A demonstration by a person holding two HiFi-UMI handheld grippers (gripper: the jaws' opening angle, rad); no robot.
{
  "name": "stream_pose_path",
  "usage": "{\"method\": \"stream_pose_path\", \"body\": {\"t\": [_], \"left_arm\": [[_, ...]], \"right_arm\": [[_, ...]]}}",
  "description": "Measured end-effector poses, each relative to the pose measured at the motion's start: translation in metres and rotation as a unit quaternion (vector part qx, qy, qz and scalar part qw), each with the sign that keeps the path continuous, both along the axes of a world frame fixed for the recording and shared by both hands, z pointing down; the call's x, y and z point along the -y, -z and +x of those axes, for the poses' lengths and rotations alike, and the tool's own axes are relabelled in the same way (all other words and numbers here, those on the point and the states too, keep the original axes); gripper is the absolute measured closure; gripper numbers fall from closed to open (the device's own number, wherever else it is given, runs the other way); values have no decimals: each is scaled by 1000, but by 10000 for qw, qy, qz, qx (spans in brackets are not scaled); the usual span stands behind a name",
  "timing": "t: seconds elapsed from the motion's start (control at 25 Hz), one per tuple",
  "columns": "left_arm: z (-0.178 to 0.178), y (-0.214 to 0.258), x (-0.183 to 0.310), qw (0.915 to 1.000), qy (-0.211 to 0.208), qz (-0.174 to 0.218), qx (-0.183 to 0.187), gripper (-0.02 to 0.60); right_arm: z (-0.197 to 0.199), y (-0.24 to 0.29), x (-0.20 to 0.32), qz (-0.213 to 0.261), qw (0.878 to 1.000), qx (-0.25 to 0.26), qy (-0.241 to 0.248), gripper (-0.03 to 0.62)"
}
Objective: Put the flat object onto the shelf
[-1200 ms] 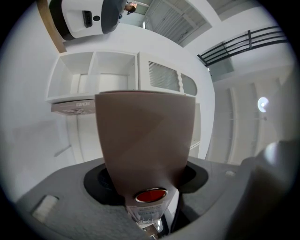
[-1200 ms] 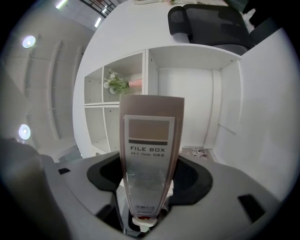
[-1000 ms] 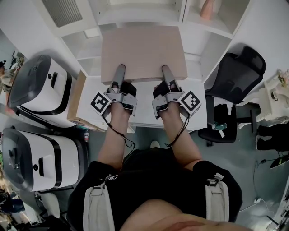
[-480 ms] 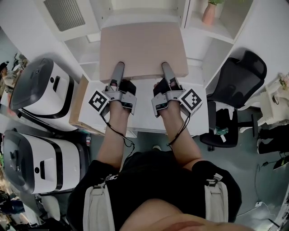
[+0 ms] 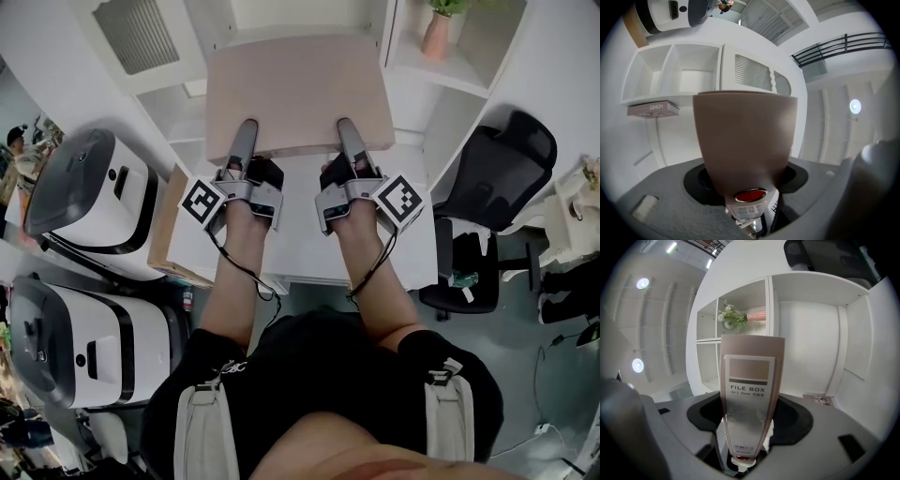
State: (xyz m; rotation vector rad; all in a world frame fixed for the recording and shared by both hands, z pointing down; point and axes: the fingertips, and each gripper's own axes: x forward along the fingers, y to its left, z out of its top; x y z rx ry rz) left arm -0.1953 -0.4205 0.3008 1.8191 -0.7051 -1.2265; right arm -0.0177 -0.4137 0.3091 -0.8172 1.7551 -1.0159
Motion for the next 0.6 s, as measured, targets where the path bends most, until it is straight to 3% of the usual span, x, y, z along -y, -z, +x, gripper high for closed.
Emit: {"method": "stream_pose_path", "body": {"t": [0.6], "left_arm": [[-1, 3, 37, 9991, -144, -389, -115, 295]], "right_arm": [[0, 5, 27, -175, 9997, 141, -138, 310]]}}
